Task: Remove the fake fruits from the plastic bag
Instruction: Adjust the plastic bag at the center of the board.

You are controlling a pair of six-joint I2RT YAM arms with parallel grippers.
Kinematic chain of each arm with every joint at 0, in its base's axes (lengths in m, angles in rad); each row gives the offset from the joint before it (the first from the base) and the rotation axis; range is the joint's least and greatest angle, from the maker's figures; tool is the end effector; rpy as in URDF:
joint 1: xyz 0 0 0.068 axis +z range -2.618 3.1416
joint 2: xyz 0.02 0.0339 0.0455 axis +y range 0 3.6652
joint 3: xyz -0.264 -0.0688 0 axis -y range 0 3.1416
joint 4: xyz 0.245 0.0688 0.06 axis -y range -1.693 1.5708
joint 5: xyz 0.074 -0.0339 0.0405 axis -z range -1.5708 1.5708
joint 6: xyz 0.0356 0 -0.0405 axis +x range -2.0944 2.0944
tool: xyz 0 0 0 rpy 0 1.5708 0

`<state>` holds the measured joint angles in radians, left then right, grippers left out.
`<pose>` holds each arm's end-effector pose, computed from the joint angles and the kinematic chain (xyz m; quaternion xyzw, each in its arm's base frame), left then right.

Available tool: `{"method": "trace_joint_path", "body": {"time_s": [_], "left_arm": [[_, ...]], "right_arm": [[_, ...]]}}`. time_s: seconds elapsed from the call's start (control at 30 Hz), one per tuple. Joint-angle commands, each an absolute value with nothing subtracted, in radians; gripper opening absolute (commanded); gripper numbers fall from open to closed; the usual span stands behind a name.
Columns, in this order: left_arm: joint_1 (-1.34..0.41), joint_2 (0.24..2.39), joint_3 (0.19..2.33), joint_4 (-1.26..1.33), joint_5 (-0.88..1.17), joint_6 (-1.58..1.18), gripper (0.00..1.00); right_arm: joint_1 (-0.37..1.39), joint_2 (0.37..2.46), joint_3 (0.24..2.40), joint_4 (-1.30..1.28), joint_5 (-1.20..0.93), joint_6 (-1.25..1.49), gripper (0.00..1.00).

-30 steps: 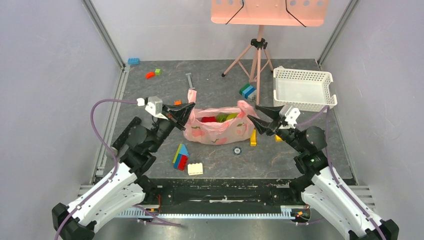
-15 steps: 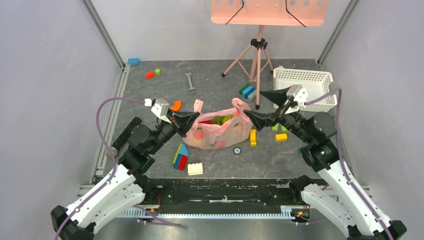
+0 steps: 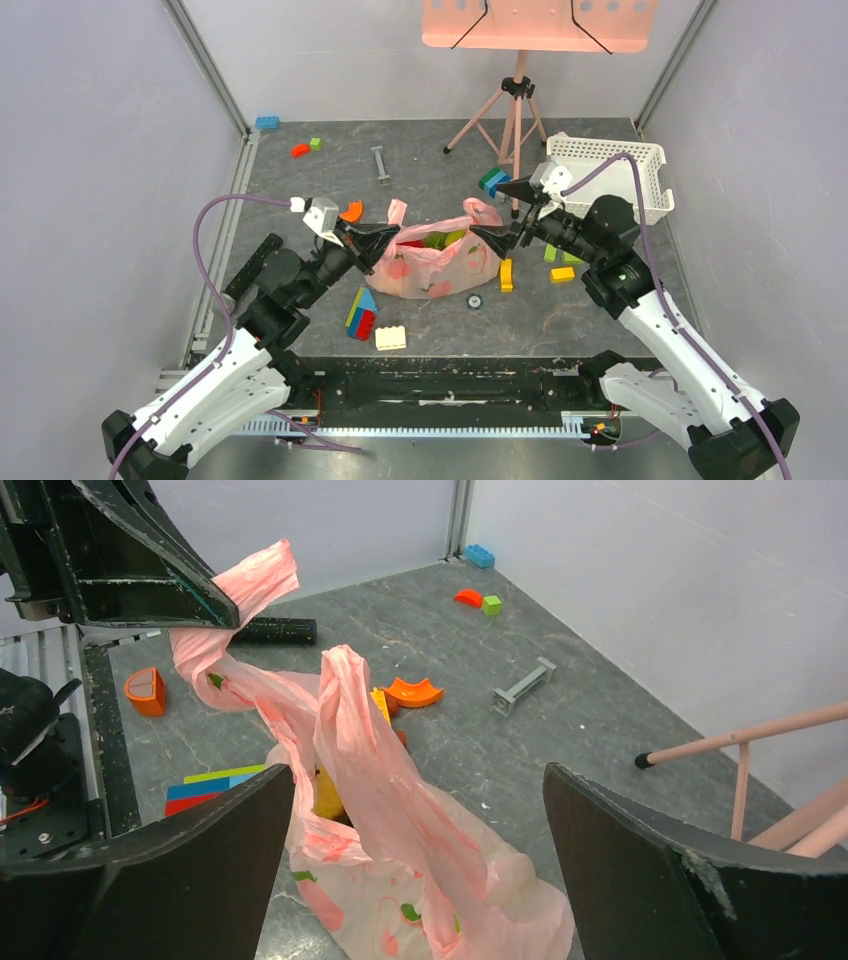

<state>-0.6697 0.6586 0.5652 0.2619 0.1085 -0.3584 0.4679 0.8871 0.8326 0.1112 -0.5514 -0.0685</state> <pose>0.1298 -0.1077 0.3303 0.1408 0.6299 -0.4056 0.6472 0.1748 0.1092 0.3706 -0.3659 0.5848 0.3220 0.6484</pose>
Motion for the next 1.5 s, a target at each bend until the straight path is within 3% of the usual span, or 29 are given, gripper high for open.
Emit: {"method": "trace_joint_path", "body": {"time_s": [0.0, 0.07, 0.2, 0.3, 0.4, 0.43, 0.87, 1.03, 1.47], "left_arm": [[-0.669, 0.666, 0.592, 0.273, 0.127, -0.398, 0.02], [-0.669, 0.671, 0.595, 0.272, 0.127, -0.402, 0.02], [-0.669, 0.693, 0.618, 0.273, 0.126, -0.403, 0.02], [-0.669, 0.714, 0.652, 0.268, 0.124, -0.399, 0.02], [-0.669, 0.736, 0.689, 0.265, 0.123, -0.389, 0.02], [-0.669, 0.742, 0.705, 0.265, 0.123, -0.383, 0.02], [-0.669, 0.891, 1.066, 0.137, 0.123, -0.276, 0.02], [-0.667, 1.004, 1.19, 0.072, 0.14, -0.266, 0.02], [-0.516, 1.314, 1.405, 0.186, 0.25, -0.281, 0.02]], "right_arm": [[0.479, 0.895, 0.82, 0.222, -0.577, -0.108, 0.98], [0.484, 0.907, 0.812, 0.25, -0.568, -0.1, 0.94], [0.492, 0.93, 0.812, 0.294, -0.578, -0.09, 0.72], [0.496, 0.946, 0.822, 0.319, -0.574, -0.077, 0.46], [0.497, 0.959, 0.852, 0.312, -0.55, -0.069, 0.05], [0.497, 0.959, 0.861, 0.308, -0.534, -0.06, 0.01], [0.497, 0.935, 1.097, 0.265, -0.405, 0.044, 0.0], [0.497, 1.059, 1.259, 0.137, -0.34, -0.011, 0.0], [0.49, 1.403, 1.543, 0.123, -0.226, -0.166, 0.0]]}}
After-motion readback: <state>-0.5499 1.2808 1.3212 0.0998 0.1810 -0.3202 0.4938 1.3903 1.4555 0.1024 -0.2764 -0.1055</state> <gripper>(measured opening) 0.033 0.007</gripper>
